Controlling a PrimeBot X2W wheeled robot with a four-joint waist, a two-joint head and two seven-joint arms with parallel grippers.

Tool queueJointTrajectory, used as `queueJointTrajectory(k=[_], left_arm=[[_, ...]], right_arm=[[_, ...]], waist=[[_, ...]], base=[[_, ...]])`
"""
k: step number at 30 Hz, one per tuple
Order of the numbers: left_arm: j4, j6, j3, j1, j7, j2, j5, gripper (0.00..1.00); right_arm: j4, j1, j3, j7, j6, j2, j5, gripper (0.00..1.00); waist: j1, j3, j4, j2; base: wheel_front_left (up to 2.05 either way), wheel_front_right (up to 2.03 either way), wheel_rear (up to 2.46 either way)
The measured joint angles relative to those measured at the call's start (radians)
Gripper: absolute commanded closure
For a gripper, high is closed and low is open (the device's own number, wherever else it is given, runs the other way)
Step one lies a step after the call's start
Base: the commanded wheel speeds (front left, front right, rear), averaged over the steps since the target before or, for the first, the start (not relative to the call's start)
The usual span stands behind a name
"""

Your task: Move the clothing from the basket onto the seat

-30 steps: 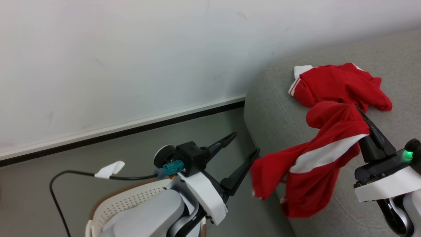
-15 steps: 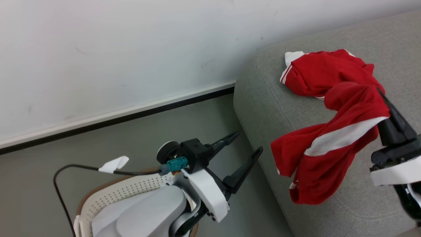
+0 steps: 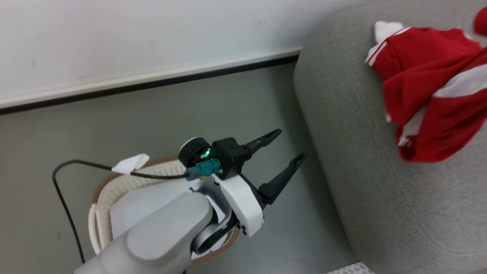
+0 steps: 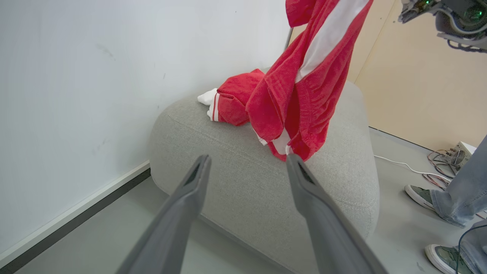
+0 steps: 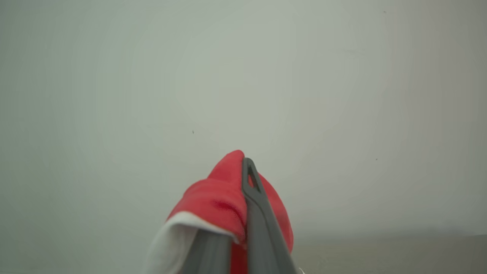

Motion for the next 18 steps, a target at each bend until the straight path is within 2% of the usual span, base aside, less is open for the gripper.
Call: queueJointTrajectory(k=[4, 10, 14, 18], left_arm=[[-0.016, -0.003, 0.000, -0.031, 0.016, 0.014, 0.013, 0.00], [-0.045, -0.003, -0.002, -0.077, 0.040, 0.023, 0.035, 0.00], [-0.056, -0.001, -0.002, -0.095, 0.049, 0.028, 0.039, 0.00], [-0.063, 0.002, -0.002, -0.101, 0.052, 0.030, 0.041, 0.00]], right_arm=[[0.065, -0.075, -0.044, -0.002, 0.000, -0.072, 0.085, 1.00], [0.197, -0.167, -0.083, -0.002, 0.000, -0.170, 0.150, 1.00], [0.285, -0.201, -0.093, -0.002, 0.000, -0.209, 0.178, 1.00], [0.371, -0.201, -0.061, 0.023, 0.000, -0.209, 0.192, 1.00]], waist=[[0.0000, 0.064, 0.030, 0.0000], [0.0000, 0.158, 0.072, 0.0000], [0.0000, 0.214, 0.094, 0.0000], [0.0000, 0.257, 0.112, 0.0000]], base=[[0.00, 0.00, 0.00], [0.00, 0.00, 0.00], [0.00, 0.00, 0.00], [0.00, 0.00, 0.00]])
